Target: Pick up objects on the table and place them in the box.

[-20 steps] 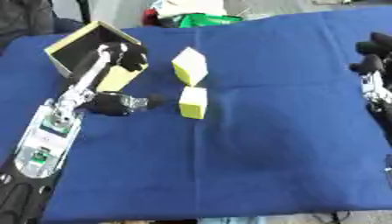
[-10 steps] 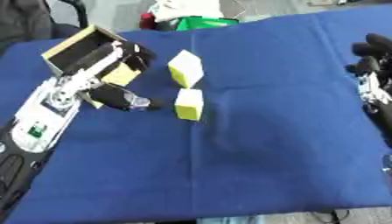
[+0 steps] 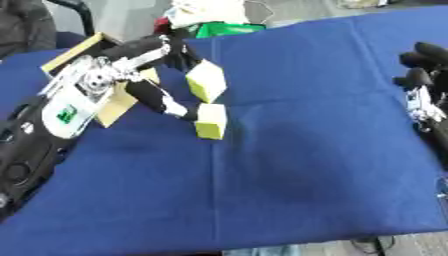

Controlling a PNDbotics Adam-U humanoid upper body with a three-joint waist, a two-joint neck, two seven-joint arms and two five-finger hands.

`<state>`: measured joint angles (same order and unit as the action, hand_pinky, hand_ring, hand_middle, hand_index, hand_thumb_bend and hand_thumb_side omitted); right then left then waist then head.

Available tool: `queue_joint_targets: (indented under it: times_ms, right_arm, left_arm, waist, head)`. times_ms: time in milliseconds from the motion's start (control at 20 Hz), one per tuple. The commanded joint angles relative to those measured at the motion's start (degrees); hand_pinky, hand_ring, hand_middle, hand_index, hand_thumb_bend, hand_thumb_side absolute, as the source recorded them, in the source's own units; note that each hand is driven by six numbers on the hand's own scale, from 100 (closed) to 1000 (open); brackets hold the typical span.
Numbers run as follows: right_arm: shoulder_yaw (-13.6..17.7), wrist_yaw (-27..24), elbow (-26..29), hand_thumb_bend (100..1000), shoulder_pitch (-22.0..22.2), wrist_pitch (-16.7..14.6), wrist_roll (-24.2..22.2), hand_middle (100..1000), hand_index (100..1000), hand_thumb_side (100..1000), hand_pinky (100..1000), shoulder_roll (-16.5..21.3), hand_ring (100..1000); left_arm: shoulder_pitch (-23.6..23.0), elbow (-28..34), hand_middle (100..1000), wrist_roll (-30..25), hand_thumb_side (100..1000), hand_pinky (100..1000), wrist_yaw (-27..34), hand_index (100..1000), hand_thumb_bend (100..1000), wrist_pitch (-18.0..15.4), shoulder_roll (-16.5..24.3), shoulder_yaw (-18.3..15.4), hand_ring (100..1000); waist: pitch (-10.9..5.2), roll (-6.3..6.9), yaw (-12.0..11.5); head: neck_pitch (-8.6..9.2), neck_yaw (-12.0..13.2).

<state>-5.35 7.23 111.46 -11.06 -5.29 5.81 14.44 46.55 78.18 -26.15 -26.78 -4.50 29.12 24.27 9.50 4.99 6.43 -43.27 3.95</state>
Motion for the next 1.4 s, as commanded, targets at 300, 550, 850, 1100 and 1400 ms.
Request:
queue_joint_targets:
  times_ms: [300, 550, 850, 1100, 1400]
  right_arm:
    - [-0.2, -0.3, 0.7, 100, -0.4, -0.1, -0.3, 747, 874, 523, 751, 0.8, 864]
    - [-0.2, -0.2, 0.6, 100, -0.3, -0.1, -0.2, 747, 874, 523, 751, 0.8, 864]
    - [-0.2, -0.2, 0.6, 100, -0.3, -0.1, -0.2, 747, 874, 523, 751, 0.7, 864]
    - [-0.1, -0.2, 0.5, 100, -0.3, -0.1, -0.2, 747, 873, 524, 751, 0.6, 864]
    - [-0.1, -0.2, 0.5, 100, -0.3, -0.1, -0.2, 747, 873, 524, 751, 0.5, 864]
  left_arm:
    - [4.1, -7.7, 677, -4.8, 287, 736, -3.7, 824, 644, -3.9, -4.0, 2.1, 692]
    - [4.8, -9.6, 680, -4.8, 293, 738, -5.0, 826, 645, -5.1, -5.5, 1.9, 694]
    - [4.6, -10.7, 688, -5.4, 296, 742, -5.9, 830, 640, -5.5, -6.2, 2.3, 698]
    - [4.1, -11.7, 686, -5.7, 267, 739, -6.8, 829, 593, -5.6, -6.7, 2.1, 694]
    - [3.6, -13.1, 644, -4.8, 204, 723, -8.2, 813, 497, -6.0, -7.2, 1.7, 658]
  waist:
    - [-1.08, -0.35, 0.6]
    - [-1.03, -0.36, 0.8]
    - [-0.97, -0.27, 0.9]
    - [-0.90, -0.26, 1.0]
    - [-0.83, -0.26, 1.0]
  head:
    - [0.10, 0.2]
    - [0.08, 0.2]
    - [0.15, 0.1]
    - [0.19, 0.0]
    - [0.28, 0.0]
